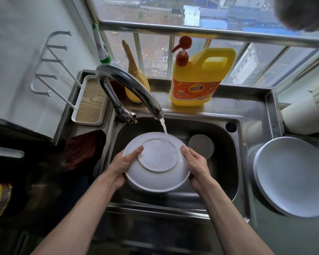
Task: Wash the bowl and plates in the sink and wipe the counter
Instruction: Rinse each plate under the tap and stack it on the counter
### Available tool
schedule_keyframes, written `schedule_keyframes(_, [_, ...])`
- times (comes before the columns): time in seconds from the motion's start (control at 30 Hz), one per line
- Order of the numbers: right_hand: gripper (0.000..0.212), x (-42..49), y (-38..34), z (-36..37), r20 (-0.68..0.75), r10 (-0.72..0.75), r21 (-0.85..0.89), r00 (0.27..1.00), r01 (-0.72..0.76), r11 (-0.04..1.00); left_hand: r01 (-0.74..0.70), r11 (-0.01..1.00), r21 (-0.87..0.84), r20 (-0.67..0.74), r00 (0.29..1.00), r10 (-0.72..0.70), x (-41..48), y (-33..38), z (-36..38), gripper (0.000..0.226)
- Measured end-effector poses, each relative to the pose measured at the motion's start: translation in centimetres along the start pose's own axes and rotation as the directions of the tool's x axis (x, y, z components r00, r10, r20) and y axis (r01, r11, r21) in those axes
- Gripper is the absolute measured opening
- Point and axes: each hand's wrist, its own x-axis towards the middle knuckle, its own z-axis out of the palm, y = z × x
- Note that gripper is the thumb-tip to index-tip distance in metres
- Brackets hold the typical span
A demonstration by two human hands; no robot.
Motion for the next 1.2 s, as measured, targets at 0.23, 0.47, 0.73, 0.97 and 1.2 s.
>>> schedule_keyframes(0.23, [0.038,-1.3,0.3,1.5,-0.268,0.093,0.101,0.959,-0.068,0.993,-0.135,0.977,-0.166,-0.227,0.969,0.095,-1.2,-3.0,4.3,0.06])
schedule_keyframes(0.47, [0.032,-2.2,1.1,0.1,-0.388,0.015,0.103,0.922,0.027,0.994,-0.057,0.987,-0.152,-0.176,0.984,0.029,-2.0,-5.3,4.3,0.059])
schedule_keyframes(0.73, [0.04,-0.3,-0.8,-0.9,-0.243,-0.183,-0.191,0.953,0.138,0.972,-0.055,0.984,0.171,-0.067,0.996,0.067,0.4,-0.9,2.6,0.068])
schedule_keyframes(0.97, [0.036,-0.7,-0.1,0.3,-0.026,-0.007,0.021,1.0,0.008,1.0,-0.211,0.974,-0.085,-0.312,0.934,0.175,0.1,-2.0,3.8,0.058])
schedule_keyframes(1.2, [0.022,-0.9,0.9,0.5,-0.038,-0.051,0.073,0.998,0.054,0.996,-0.053,0.99,-0.133,-0.196,0.98,0.026,-0.7,-2.3,2.2,0.055])
